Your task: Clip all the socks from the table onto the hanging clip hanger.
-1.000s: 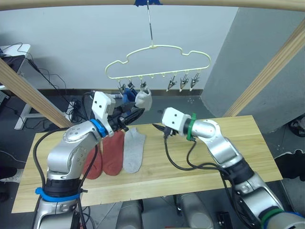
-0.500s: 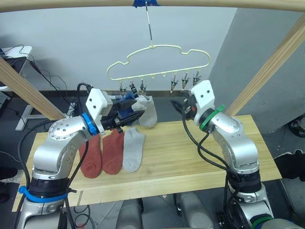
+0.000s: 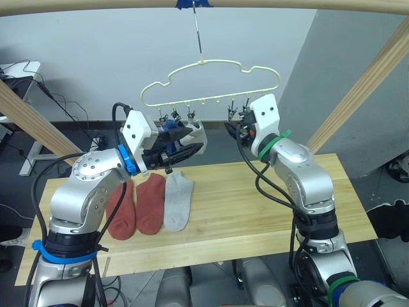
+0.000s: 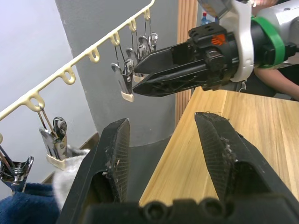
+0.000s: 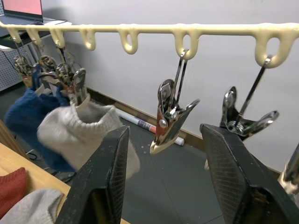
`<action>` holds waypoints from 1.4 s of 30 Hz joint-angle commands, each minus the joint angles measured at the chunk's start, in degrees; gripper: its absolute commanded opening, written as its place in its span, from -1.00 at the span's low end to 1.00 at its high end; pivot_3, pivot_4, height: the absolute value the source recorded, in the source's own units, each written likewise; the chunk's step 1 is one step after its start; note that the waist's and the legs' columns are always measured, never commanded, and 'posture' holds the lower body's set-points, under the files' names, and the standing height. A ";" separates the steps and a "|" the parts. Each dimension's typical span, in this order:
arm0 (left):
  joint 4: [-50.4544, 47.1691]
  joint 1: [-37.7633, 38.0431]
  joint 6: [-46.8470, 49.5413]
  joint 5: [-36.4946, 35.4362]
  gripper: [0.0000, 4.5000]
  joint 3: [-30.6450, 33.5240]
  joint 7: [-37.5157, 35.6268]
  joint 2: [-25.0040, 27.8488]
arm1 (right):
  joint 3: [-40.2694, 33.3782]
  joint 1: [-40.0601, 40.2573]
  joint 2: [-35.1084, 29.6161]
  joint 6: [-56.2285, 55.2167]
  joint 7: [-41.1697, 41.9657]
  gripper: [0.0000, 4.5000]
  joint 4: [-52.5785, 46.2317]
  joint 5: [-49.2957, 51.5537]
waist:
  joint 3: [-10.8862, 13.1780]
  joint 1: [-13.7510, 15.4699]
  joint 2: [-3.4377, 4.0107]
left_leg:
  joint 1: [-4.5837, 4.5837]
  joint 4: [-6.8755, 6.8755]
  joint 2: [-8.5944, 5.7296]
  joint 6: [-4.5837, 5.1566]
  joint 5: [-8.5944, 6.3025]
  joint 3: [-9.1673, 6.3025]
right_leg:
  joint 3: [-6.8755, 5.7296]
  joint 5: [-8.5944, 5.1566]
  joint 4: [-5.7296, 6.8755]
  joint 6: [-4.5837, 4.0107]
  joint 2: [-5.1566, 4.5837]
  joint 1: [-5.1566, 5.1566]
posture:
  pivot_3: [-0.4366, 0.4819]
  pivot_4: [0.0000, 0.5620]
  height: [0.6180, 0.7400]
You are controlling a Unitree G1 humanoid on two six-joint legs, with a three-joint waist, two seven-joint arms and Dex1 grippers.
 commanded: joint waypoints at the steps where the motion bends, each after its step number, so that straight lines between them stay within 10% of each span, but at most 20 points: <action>1: -1.46 -0.48 -0.94 -0.19 0.09 0.06 -0.04 -0.31 | 0.00 -1.75 0.38 -2.13 -0.53 0.11 -0.33 1.18 | 0.00 0.00 0.00 | 0.00 0.00 0.00 0.00 0.00 0.00 | 0.00 0.00 0.00 0.00 0.00 0.00 | -0.41 -0.17 1.00; 26: -1.43 2.47 -2.11 1.60 0.09 -0.44 0.71 -1.51 | 0.95 -6.72 3.06 -9.92 -1.84 0.11 9.11 2.31 | 0.00 0.04 0.00 | -0.01 0.00 0.01 0.00 0.00 0.00 | 0.00 0.01 0.01 -0.01 0.00 -0.01 | -0.38 -0.18 1.00; 35: -1.67 4.86 -3.05 3.78 0.09 -1.05 3.24 -3.19 | 0.21 -6.96 3.41 -10.51 -3.03 -0.90 9.65 2.91 | 0.00 0.04 0.00 | -0.01 0.00 0.01 0.00 0.00 0.00 | 0.00 0.01 0.01 -0.01 0.00 -0.01 | -0.39 -0.18 1.00; 42: -5.02 13.44 -5.33 9.62 0.09 -3.90 10.27 -6.95 | -0.21 -6.63 3.18 -9.94 -3.14 -0.93 9.14 3.34 | -0.01 0.03 0.01 | 0.00 -0.02 0.01 0.00 0.00 0.03 | 0.03 0.01 0.01 -0.02 -0.02 -0.01 | -0.41 -0.17 1.00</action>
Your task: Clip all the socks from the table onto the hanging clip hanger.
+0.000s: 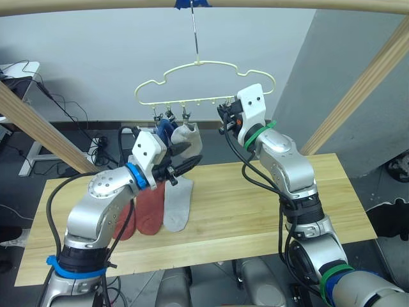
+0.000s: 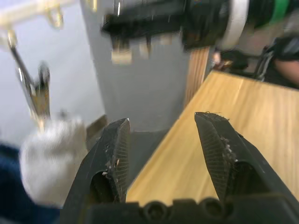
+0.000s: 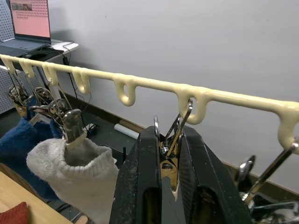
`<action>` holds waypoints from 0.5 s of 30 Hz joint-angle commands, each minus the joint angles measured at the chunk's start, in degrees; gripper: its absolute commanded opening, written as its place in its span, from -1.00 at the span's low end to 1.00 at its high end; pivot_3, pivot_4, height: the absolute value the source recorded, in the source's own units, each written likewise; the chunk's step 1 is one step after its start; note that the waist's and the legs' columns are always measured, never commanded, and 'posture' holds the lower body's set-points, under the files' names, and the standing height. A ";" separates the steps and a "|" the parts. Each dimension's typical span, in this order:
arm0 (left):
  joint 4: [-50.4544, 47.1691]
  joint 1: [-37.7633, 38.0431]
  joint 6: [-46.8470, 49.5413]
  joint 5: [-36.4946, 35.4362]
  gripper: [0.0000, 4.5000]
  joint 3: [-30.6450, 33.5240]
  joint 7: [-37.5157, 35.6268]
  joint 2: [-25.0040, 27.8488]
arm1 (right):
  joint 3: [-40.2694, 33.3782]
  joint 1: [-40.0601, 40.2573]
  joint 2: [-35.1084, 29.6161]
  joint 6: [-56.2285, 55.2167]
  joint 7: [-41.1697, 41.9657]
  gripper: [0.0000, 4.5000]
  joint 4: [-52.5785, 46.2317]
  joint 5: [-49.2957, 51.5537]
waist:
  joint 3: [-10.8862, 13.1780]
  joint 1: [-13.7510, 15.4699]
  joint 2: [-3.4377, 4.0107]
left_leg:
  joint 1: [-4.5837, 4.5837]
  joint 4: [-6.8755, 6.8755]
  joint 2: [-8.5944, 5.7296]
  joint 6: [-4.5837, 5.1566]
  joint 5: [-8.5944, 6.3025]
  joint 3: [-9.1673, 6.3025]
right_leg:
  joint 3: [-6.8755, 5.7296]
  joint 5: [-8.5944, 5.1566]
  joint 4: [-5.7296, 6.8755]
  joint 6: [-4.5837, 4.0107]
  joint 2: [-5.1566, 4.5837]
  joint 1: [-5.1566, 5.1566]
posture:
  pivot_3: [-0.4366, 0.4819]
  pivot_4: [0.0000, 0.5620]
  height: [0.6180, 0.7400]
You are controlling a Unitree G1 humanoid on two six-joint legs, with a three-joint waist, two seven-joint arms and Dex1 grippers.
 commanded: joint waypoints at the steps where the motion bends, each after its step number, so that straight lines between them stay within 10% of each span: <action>1: -3.69 4.36 -2.44 3.44 0.16 -2.14 3.37 -1.44 | -0.80 -1.11 -0.05 -0.84 -0.22 -0.93 -2.17 1.16 | 0.00 0.01 0.00 | -0.01 0.00 0.01 0.00 0.00 -0.02 | -0.02 0.00 0.00 0.00 0.00 0.00 | -0.41 -0.17 1.00; 8: -1.84 10.84 -1.13 9.00 0.96 -3.90 14.21 -8.55 | -0.80 -0.56 -0.59 -0.04 0.01 -0.93 -3.22 2.16 | 0.00 0.03 0.00 | 0.00 0.03 0.01 0.01 0.01 -0.03 | -0.02 0.01 0.04 -0.01 0.01 -0.01 | -0.40 -0.13 1.00; 15: 9.39 8.69 0.47 13.89 1.00 -4.38 23.10 -15.10 | -0.21 -0.07 -0.71 1.21 0.54 -0.93 -4.15 2.51 | 0.00 0.03 -0.01 | 0.00 0.03 0.00 0.03 0.02 -0.02 | -0.01 0.01 0.03 -0.01 0.02 0.00 | -0.42 -0.12 1.00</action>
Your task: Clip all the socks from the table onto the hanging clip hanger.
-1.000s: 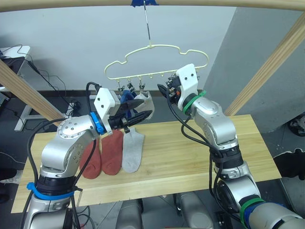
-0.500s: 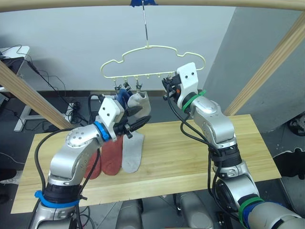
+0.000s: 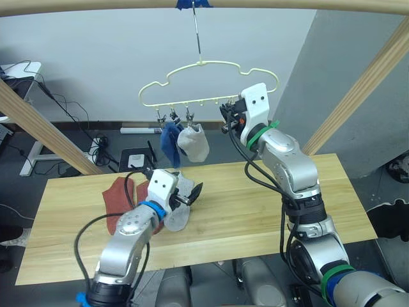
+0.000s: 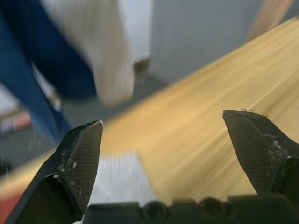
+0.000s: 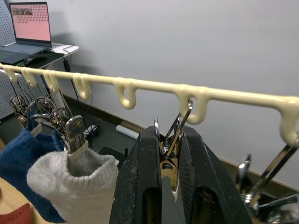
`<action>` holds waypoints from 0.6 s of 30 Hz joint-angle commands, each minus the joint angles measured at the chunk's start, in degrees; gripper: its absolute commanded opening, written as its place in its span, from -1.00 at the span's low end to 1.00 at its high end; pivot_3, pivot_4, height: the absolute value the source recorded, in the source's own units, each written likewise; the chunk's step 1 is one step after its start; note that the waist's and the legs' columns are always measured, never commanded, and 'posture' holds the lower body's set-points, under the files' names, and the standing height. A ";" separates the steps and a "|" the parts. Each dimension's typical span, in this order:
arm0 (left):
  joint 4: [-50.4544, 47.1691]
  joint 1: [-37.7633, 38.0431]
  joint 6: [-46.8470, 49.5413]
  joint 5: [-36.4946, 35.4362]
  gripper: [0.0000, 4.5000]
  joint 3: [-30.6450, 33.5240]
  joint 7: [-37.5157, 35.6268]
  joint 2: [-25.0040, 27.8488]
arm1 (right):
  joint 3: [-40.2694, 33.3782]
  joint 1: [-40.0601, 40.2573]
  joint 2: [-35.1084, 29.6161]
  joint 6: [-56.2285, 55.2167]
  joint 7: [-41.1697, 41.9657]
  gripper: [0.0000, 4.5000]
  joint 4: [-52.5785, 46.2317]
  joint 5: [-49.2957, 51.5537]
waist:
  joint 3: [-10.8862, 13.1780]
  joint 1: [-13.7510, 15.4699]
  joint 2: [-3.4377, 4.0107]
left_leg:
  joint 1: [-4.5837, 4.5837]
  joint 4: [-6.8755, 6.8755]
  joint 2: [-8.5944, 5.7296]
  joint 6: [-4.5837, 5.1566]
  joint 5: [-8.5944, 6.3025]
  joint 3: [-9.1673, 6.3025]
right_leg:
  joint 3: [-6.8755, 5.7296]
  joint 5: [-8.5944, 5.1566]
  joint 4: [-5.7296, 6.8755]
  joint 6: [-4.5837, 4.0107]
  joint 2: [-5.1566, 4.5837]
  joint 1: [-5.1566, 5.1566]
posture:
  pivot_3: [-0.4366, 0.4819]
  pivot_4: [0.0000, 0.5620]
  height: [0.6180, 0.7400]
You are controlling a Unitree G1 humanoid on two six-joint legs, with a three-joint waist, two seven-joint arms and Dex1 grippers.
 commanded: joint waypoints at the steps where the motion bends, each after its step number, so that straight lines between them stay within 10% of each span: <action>1: 5.13 -2.98 -0.37 2.28 1.00 0.90 3.89 -1.98 | 0.28 -0.41 0.07 -0.04 0.42 -0.93 -3.32 1.18 | 0.00 0.01 0.00 | 0.00 0.00 0.00 0.01 0.00 -0.02 | -0.03 0.00 0.01 0.00 0.00 0.00 | -0.42 -0.12 1.00; 18: 24.76 -12.11 -0.60 7.41 1.00 0.24 6.37 -3.89 | 0.26 0.64 0.72 2.79 -0.18 -0.93 -5.06 1.63 | 0.00 -0.08 0.00 | 0.00 -0.01 0.00 0.01 0.01 0.00 | -0.02 0.00 -0.01 0.01 0.00 0.00 | -0.50 -0.05 1.00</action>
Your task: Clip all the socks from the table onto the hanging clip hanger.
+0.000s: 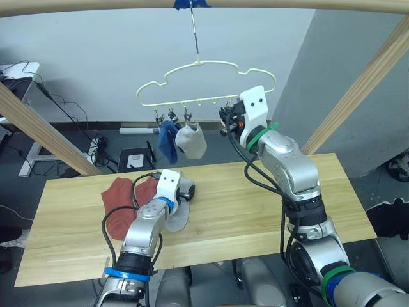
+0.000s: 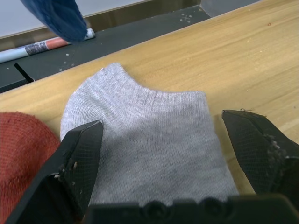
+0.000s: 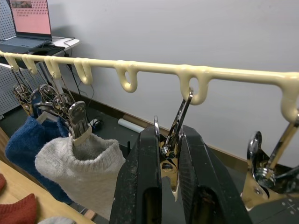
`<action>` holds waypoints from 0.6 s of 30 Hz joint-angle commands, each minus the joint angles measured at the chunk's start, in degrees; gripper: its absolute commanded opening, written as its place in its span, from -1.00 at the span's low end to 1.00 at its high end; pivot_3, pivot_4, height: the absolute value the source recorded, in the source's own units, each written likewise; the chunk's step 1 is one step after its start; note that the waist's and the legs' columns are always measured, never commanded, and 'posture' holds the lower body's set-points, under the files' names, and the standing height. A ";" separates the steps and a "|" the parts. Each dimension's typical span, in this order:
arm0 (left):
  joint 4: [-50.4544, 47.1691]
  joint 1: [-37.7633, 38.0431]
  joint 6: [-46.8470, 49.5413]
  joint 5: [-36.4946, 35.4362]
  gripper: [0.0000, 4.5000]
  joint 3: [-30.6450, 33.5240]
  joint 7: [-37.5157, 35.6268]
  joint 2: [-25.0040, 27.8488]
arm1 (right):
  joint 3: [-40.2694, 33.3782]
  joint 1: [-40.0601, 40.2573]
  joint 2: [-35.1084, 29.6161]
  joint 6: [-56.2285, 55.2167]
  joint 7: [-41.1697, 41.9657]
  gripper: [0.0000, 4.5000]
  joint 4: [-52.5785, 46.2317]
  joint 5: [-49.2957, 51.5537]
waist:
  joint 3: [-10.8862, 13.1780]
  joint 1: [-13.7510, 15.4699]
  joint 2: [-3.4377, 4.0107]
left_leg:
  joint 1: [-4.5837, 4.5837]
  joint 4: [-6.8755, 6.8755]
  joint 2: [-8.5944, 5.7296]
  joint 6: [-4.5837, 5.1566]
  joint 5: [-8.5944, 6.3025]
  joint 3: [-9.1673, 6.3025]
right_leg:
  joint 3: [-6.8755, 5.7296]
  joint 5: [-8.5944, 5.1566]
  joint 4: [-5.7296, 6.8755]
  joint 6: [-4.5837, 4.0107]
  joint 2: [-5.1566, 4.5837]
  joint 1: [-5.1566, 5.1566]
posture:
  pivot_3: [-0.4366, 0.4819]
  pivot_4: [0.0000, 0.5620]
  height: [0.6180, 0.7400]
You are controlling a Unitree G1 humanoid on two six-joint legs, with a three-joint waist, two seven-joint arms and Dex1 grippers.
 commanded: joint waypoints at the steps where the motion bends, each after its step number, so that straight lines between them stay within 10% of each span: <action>1: 1.12 0.21 0.06 1.13 0.92 -0.86 -0.64 0.19 | -0.20 -0.02 0.54 0.17 -0.04 -0.93 -3.47 1.60 | 0.00 -0.01 0.00 | 0.00 0.00 0.00 0.00 0.00 0.00 | 0.00 0.00 0.00 0.01 0.00 0.00 | -0.50 -0.05 1.00; 18: -5.44 5.29 -2.16 -3.44 -0.99 0.33 -4.65 -4.10 | -0.48 0.06 0.86 1.47 -0.26 -0.93 -3.98 3.38 | 0.00 -0.05 0.00 | 0.01 -0.01 0.00 0.00 0.00 0.01 | 0.02 -0.11 -0.02 0.18 -0.01 0.00 | -0.51 -0.04 1.00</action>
